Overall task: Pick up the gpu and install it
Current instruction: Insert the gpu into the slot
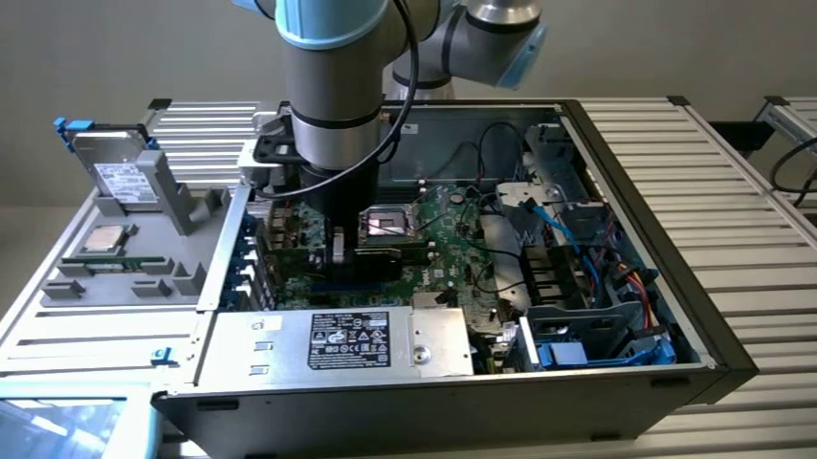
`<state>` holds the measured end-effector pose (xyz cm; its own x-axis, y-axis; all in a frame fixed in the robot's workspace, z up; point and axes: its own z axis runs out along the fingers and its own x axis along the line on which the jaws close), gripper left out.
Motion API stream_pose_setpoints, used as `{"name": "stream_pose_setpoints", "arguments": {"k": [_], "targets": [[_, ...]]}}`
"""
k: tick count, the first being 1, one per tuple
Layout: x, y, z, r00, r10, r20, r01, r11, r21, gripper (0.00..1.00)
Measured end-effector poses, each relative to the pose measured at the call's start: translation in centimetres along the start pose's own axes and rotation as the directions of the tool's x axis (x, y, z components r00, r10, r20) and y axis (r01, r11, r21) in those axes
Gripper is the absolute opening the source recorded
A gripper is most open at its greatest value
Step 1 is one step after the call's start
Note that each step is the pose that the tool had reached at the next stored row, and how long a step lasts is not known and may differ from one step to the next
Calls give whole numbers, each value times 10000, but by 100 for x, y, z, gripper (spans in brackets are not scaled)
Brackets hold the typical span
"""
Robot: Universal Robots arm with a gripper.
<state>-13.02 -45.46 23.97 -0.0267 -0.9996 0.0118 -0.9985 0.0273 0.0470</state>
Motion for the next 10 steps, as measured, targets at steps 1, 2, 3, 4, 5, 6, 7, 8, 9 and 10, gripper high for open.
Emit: {"name": "stream_pose_setpoints", "arguments": {"k": [1, 2, 3, 4, 5, 6, 7, 8, 9, 10], "targets": [[0, 0, 0, 10000, 0, 0, 0, 10000, 0, 29], [-2, 3, 1, 10000, 1, 1, -1, 10000, 2, 29], [-2, 4, 0, 10000, 1, 0, -1, 10000, 1, 29], [-2, 4, 1, 10000, 1, 0, -1, 10000, 0, 29], [-2, 4, 1, 10000, 0, -3, 0, 10000, -1, 29], [-2, 3, 1, 10000, 0, -3, 0, 10000, -1, 29], [-2, 5, 1, 10000, 0, -4, 0, 10000, 3, 29], [-4, 8, 2, 10000, 2, -9, -2, 10000, 14, 29], [-3, 8, 2, 10000, 1, -14, -1, 10000, 13, 29], [-3, 8, 2, 10000, 1, -14, -1, 10000, 13, 29]]}}
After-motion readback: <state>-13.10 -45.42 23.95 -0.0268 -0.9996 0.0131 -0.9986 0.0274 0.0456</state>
